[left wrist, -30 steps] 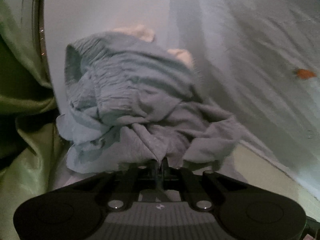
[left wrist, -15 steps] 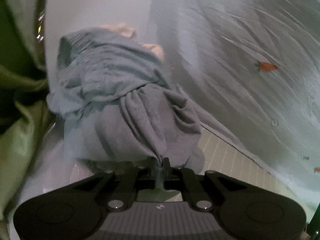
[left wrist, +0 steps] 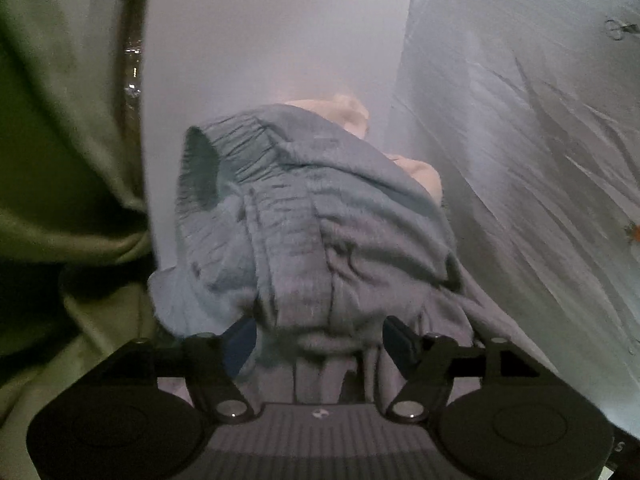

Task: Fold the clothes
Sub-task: 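Lift the grey sweatpants with both tools and spread them onto the open sheet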

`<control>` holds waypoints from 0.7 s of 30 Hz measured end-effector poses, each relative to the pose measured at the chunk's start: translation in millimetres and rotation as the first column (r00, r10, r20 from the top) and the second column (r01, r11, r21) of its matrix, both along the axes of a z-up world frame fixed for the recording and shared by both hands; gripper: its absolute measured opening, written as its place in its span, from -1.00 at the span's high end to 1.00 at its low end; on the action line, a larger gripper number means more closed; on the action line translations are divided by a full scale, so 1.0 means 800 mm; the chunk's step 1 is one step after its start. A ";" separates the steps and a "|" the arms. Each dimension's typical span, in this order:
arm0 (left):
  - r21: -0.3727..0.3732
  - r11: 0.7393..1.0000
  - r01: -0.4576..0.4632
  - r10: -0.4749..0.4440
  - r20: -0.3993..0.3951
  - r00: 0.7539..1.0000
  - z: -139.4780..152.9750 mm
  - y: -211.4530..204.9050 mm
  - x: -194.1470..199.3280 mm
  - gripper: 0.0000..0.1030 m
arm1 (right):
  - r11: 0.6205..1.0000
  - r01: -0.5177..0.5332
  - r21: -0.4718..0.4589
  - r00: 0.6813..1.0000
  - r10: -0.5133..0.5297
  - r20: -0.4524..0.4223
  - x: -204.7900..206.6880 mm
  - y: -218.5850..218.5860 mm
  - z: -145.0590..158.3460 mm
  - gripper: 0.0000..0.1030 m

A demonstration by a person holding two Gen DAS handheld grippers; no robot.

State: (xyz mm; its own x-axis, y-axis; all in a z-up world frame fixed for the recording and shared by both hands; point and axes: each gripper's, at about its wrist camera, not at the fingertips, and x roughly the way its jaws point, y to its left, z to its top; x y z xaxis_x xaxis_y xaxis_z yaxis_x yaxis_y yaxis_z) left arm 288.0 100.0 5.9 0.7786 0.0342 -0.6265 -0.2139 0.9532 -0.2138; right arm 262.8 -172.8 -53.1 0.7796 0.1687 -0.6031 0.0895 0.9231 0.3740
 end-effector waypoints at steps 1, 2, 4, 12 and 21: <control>-0.003 1.000 0.001 -0.001 -0.006 1.000 -0.004 0.000 0.010 -0.37 | 1.000 -0.012 0.013 1.000 0.012 0.006 0.011 0.009 0.003 -0.44; -0.006 1.000 0.003 -0.003 -0.013 1.000 -0.009 0.000 0.018 -0.37 | 1.000 -0.020 0.020 1.000 0.020 0.008 0.020 0.017 0.004 -0.47; -0.012 1.000 0.003 -0.003 -0.029 1.000 -0.018 0.001 0.032 -0.30 | 0.999 -0.043 0.023 0.999 0.043 0.003 0.034 0.032 0.001 -0.51; 0.026 0.999 0.048 -0.047 -0.013 0.999 -0.016 -0.005 0.021 0.74 | 0.989 -0.138 -0.052 0.990 0.136 -0.039 0.047 0.049 -0.021 0.96; 0.088 0.981 0.173 -0.180 0.076 0.981 0.027 -0.088 -0.060 0.82 | 0.967 0.141 -0.211 0.990 -0.140 0.021 -0.078 -0.099 -0.008 0.97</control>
